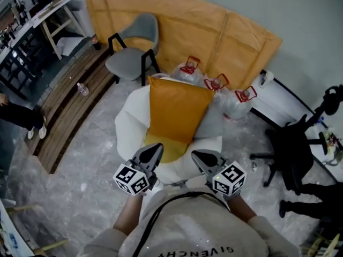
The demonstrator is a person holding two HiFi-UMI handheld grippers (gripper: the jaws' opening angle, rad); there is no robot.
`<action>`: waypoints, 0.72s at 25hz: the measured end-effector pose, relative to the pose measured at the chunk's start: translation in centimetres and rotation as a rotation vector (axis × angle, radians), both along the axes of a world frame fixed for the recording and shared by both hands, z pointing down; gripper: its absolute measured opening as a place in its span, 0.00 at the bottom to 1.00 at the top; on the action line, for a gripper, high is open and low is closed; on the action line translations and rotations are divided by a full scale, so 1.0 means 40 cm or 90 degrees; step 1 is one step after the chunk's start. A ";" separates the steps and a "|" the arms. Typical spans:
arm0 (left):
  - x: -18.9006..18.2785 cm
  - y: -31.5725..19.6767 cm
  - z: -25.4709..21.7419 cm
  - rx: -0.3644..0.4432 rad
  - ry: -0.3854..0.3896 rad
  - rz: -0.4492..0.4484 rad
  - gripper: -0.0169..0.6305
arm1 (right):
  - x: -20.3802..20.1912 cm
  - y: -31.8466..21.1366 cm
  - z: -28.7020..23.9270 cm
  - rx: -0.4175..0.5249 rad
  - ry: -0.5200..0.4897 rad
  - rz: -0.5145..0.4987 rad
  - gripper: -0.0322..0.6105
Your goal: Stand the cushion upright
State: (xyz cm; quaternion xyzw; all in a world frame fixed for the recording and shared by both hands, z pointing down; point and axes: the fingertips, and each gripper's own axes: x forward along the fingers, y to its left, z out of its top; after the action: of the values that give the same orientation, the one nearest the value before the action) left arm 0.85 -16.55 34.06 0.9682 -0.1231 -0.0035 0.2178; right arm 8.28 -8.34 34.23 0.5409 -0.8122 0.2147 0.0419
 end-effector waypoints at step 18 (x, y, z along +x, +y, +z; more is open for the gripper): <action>-0.040 -0.014 0.004 -0.015 -0.007 -0.031 0.06 | -0.045 -0.048 0.000 -0.019 -0.060 0.015 0.07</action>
State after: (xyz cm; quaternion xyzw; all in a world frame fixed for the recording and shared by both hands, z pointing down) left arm -0.76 -17.09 34.21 0.9623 -0.1481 -0.0019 0.2280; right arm 6.50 -10.26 34.24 0.5390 -0.8035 0.2525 0.0090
